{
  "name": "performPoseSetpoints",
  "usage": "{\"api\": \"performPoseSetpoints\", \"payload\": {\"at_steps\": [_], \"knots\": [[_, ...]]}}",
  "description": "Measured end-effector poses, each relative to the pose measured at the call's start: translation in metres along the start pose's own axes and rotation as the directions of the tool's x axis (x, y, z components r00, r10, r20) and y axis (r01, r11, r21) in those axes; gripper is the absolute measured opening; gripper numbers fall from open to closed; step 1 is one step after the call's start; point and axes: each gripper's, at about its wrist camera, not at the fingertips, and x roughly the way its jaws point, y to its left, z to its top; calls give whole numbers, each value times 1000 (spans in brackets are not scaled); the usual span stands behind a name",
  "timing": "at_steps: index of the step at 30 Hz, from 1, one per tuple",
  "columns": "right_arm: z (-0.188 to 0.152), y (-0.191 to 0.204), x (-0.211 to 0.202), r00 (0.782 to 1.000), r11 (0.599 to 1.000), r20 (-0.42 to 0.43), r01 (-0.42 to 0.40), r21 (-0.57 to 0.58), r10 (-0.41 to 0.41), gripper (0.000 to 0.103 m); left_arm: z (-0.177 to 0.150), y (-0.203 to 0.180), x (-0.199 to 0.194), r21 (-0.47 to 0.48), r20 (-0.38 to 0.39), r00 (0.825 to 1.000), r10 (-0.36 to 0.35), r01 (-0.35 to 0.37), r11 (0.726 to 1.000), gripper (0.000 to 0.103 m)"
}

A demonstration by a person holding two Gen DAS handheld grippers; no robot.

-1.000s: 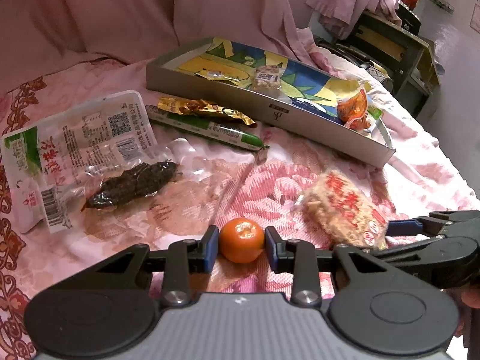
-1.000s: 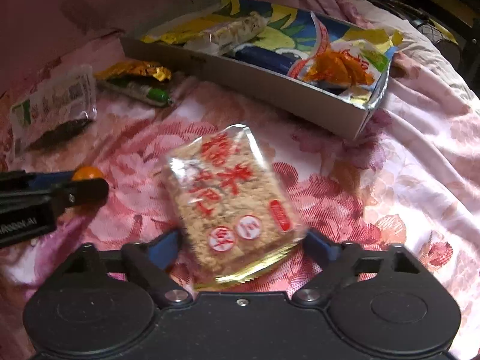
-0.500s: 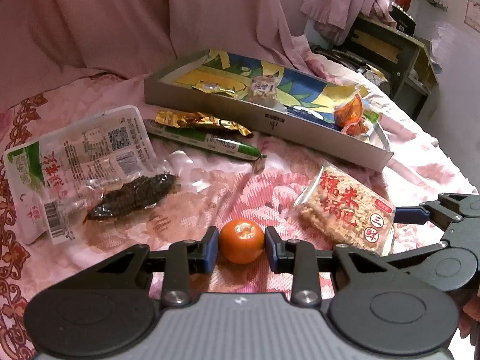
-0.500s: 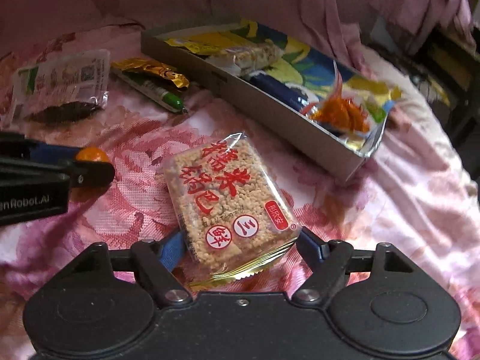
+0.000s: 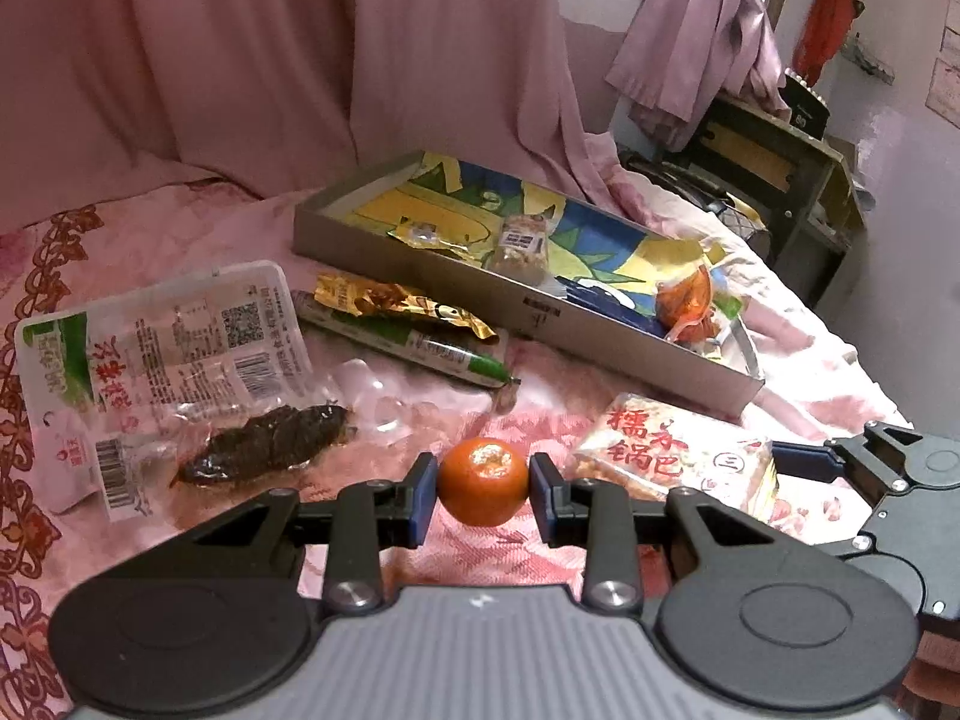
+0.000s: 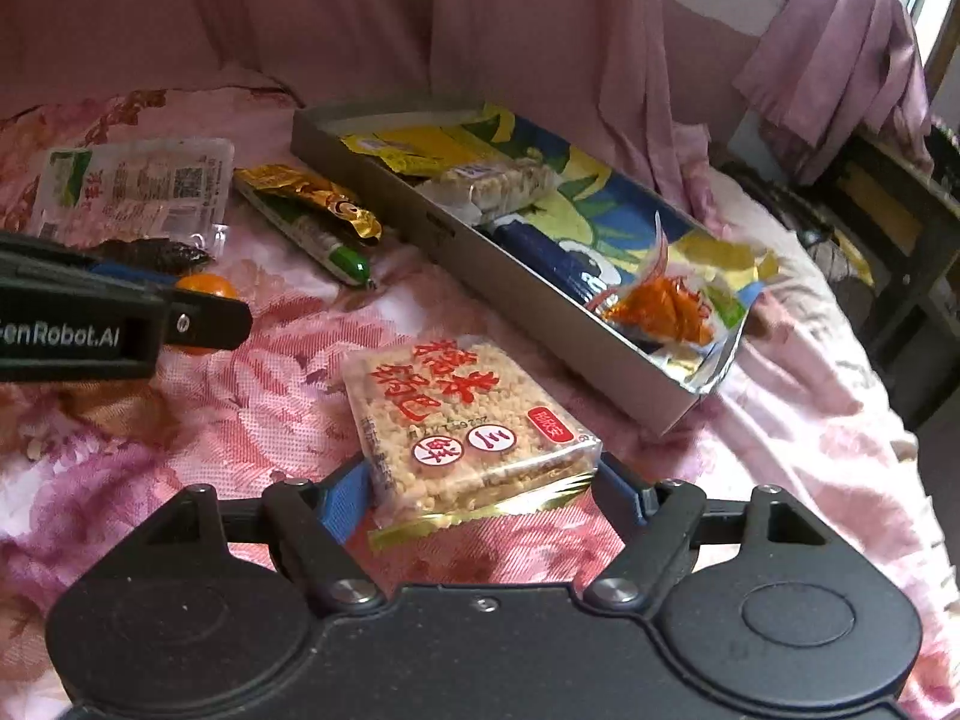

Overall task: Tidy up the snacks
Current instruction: 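Lift the tangerine with the left tool while the right tool lifts the cracker pack, then carry the tangerine and cracker pack into the tray and open both tools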

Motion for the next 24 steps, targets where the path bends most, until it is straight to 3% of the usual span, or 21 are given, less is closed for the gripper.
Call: {"api": "performPoseSetpoints", "payload": {"at_steps": [9,15,24], "knots": [[-4,18,-4,996,982,54,84,-167,-76,78,-1,2,2,-14,-6,1000,17,-17,1000,36],[-11,37,-11,976,916,157,200,-348,-154,78,1,3,-1,-29,6,1000,21,-21,999,36],[-1,26,-26,949,925,251,261,-276,-193,78,17,-10,-15,-20,91,995,-31,33,999,36]]}}
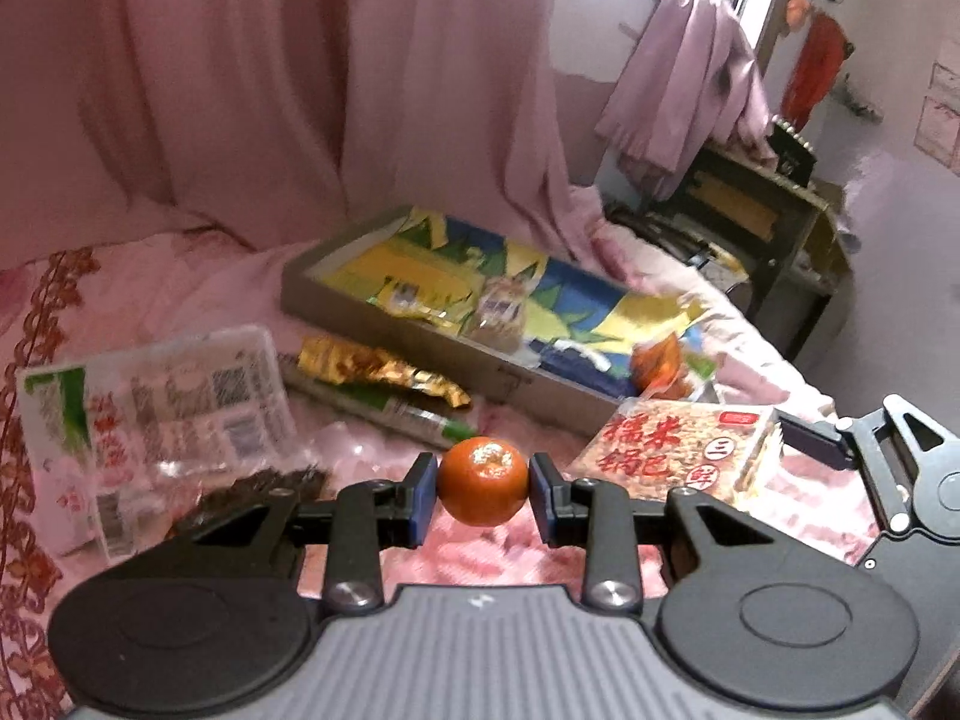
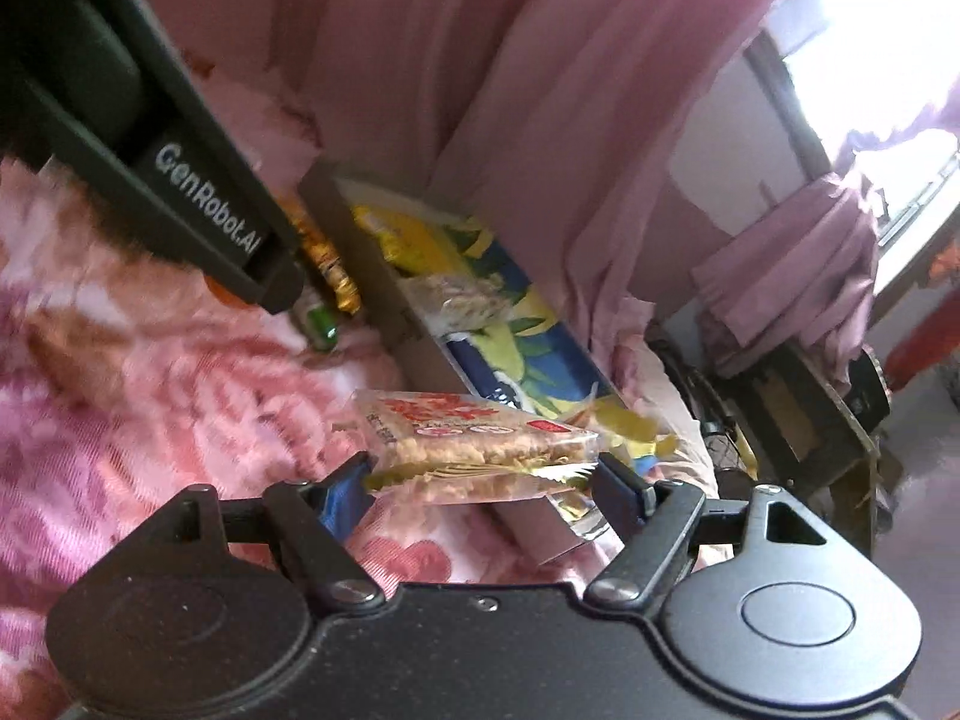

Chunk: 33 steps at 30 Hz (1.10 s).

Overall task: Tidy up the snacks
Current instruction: 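Carry the tangerine and cracker pack into the tray and open both tools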

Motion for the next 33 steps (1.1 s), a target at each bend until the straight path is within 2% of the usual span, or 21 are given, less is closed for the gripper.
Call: {"api": "performPoseSetpoints", "payload": {"at_steps": [9,12,18,21,24,29,33], "knots": [[1,2,1,1000,1000,26,8,-9,-8,78,2,1,0,-21,17,1000,9,-9,1000,36],[3,-3,-1,998,999,43,37,13,-37,78,8,0,0,-32,30,999,12,-12,999,36],[10,-25,-1,986,989,106,124,81,-132,78,44,-19,13,38,60,998,2,-5,999,36],[13,-39,12,976,980,124,164,109,-178,78,67,-29,31,62,64,998,-9,5,998,36],[15,-56,32,974,967,106,181,177,-202,78,85,-41,59,101,48,999,-17,12,995,36],[13,-75,69,979,944,50,178,276,-200,78,99,-53,116,104,-5,999,-35,36,994,36],[7,-80,90,984,926,2,166,338,-178,79,98,-57,150,67,-59,996,-60,64,996,36]]}}
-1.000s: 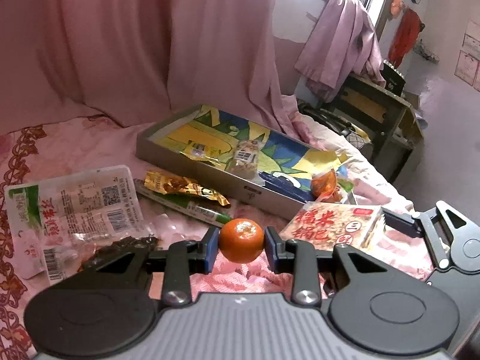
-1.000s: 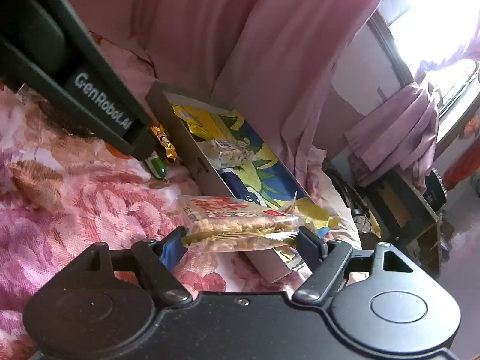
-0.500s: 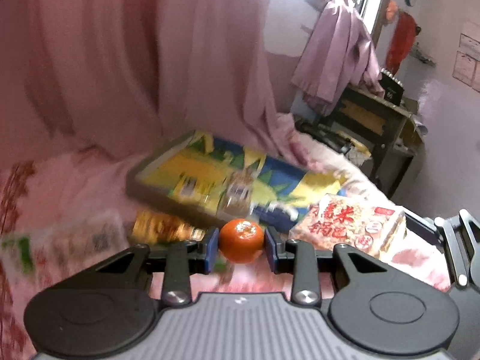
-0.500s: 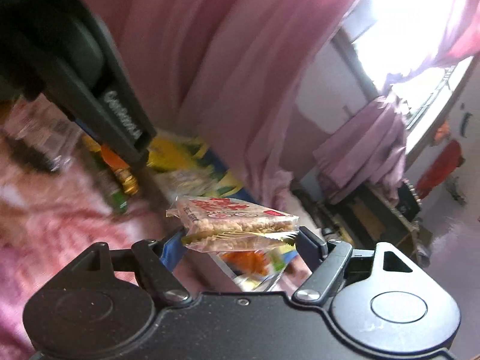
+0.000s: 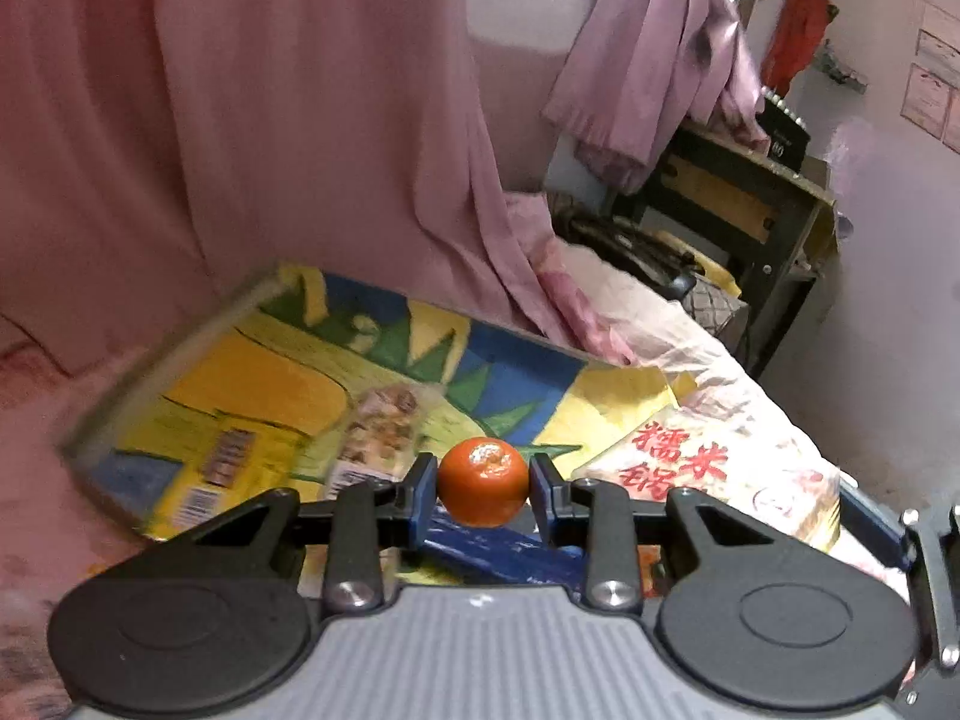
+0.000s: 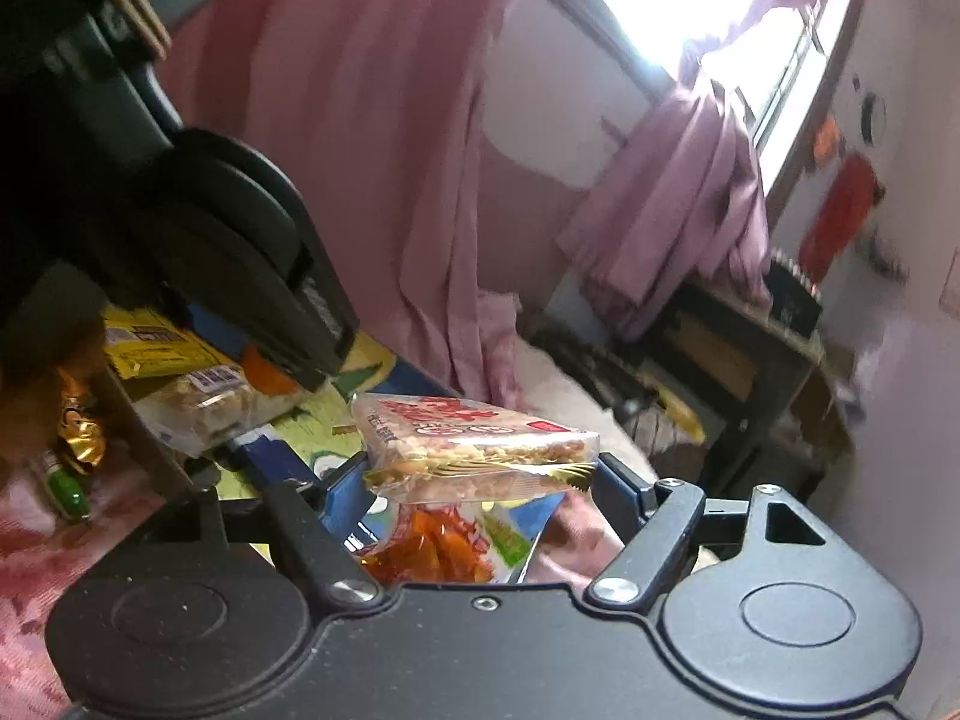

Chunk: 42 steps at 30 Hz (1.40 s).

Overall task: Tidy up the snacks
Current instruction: 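Carry the tangerine and cracker pack into the tray and open both tools, then raise both tools away from the tray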

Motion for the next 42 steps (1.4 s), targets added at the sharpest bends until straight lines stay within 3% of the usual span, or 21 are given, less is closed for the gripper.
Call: {"api": "performPoseSetpoints", "payload": {"at_steps": [8,17,28,32,42], "knots": [[-6,0,20,998,997,-57,-27,72,31,79,-9,4,34,0,-80,997,15,-15,1000,36],[-10,7,23,995,997,-79,-55,59,60,80,-12,13,35,-38,-131,991,40,-46,998,37],[-8,8,23,995,997,-82,-50,52,54,84,-6,23,21,-79,-133,990,43,-53,995,60],[-8,10,21,995,998,-83,-49,36,52,86,-4,23,9,-74,-107,994,37,-45,996,79],[-5,11,-1,995,997,-69,-75,29,76,95,3,10,-34,7,-34,998,52,-51,999,92]]}}
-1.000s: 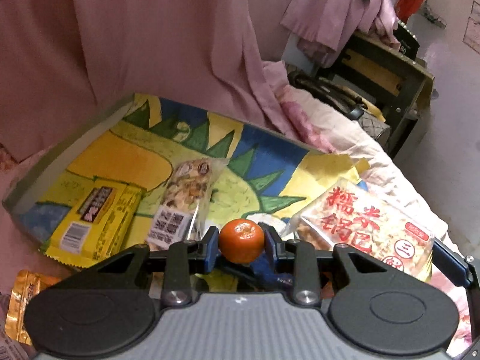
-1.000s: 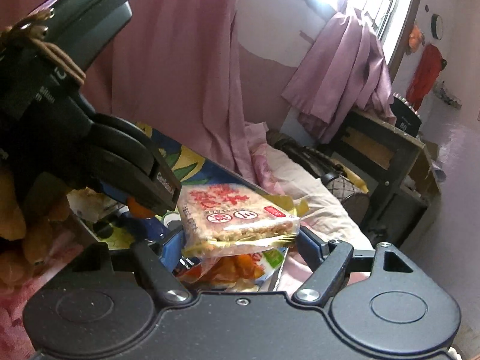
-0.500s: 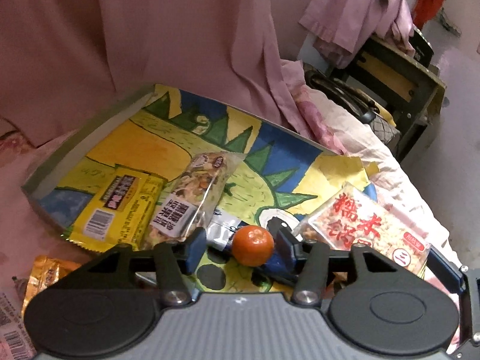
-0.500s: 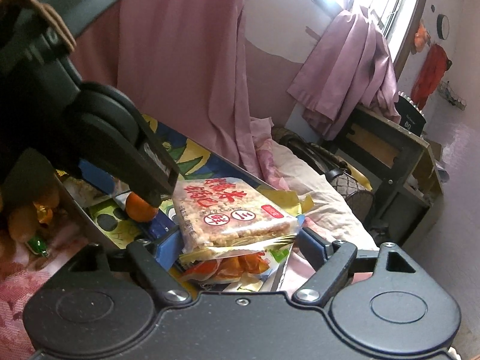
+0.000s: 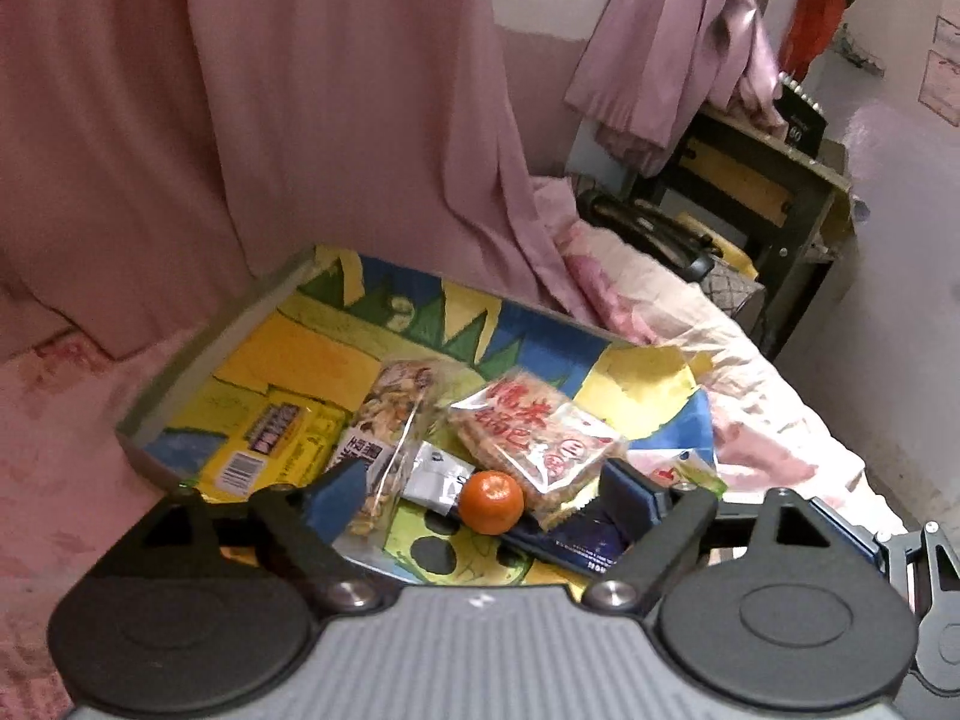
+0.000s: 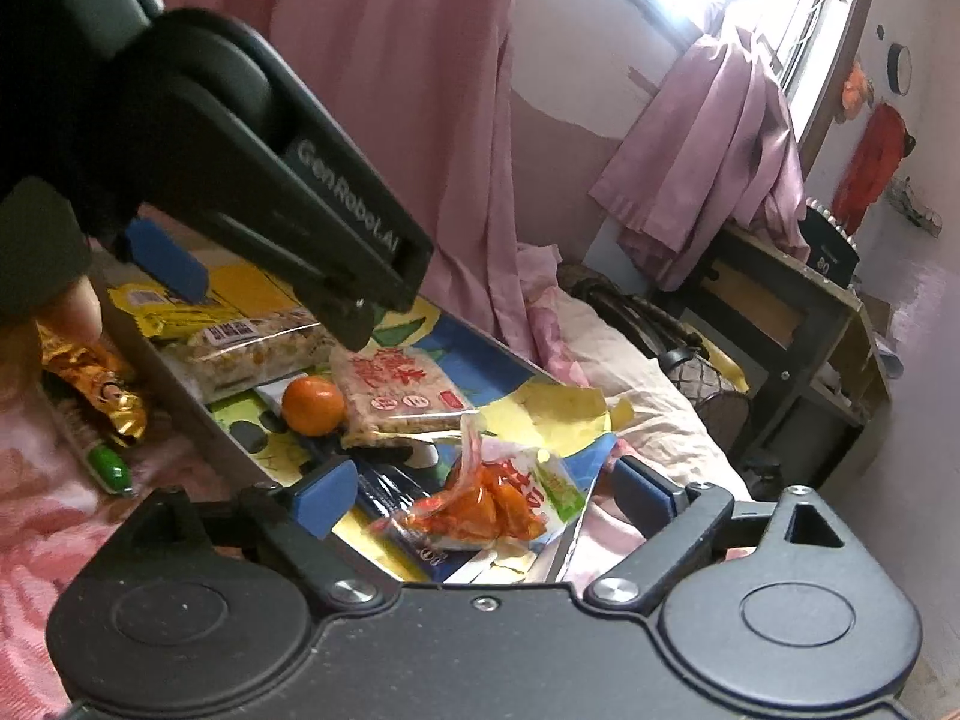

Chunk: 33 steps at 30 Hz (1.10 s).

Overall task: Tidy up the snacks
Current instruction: 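Raise both tools away from the tray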

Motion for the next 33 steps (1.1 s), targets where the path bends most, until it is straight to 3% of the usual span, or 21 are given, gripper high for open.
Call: {"api": "performPoseSetpoints", "payload": {"at_steps": [3,8,17,21,27,30,33], "knots": [[3,-3,-16,1000,1000,24,-1,12,0,98,-2,0,-22,22,41,999,19,-20,1000,99],[9,-11,-49,997,999,74,-5,42,2,102,-6,8,-66,34,99,993,58,-61,998,102],[7,-32,-114,992,967,122,-52,250,22,102,-29,30,-148,56,168,973,161,-172,983,103],[9,-35,-135,989,942,129,-108,318,70,102,-41,46,-176,50,155,963,218,-228,972,103],[15,-14,-162,976,934,131,-204,293,172,102,-61,73,-206,25,99,952,288,-292,956,103],[19,-1,-173,969,935,124,-241,260,216,102,-79,88,-215,-4,83,939,334,-335,942,103],[21,13,-181,959,931,103,-280,234,263,102,-91,103,-215,-68,3,910,414,-413,908,103]]}}
